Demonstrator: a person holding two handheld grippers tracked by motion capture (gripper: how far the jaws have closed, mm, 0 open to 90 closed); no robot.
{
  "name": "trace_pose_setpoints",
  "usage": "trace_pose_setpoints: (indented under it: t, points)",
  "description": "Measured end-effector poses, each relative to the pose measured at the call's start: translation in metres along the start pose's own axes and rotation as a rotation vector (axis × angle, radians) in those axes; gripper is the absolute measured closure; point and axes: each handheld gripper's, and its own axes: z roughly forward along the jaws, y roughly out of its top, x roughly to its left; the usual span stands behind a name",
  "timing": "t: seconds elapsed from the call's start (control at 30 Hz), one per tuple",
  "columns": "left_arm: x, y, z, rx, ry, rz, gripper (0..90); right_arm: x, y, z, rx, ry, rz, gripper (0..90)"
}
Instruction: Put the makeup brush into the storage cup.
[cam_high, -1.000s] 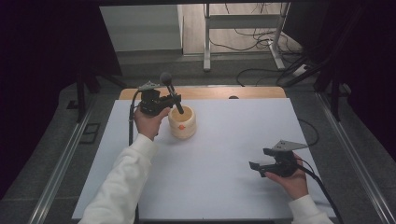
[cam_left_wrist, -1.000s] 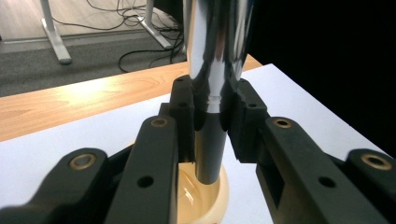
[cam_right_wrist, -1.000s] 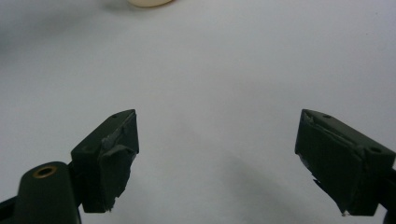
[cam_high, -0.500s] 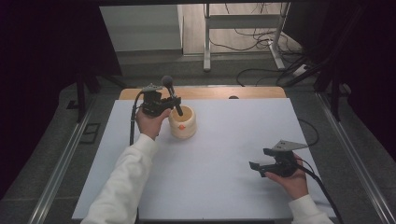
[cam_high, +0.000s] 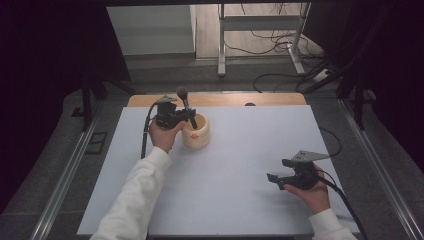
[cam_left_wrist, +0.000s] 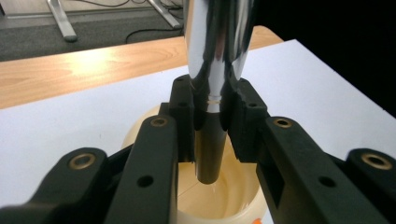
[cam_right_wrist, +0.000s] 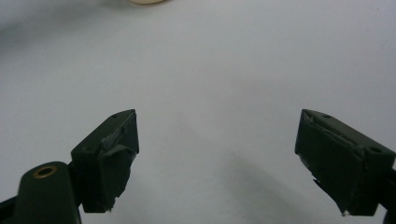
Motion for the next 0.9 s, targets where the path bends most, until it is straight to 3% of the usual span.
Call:
trace_pose_setpoints:
  t: [0.9]
  points:
    - [0.000, -0.014, 0.012, 0.041, 0.002, 0.005, 73.7, -0.001, 0.000, 0.000, 0.004, 0.000, 0.002, 14.3]
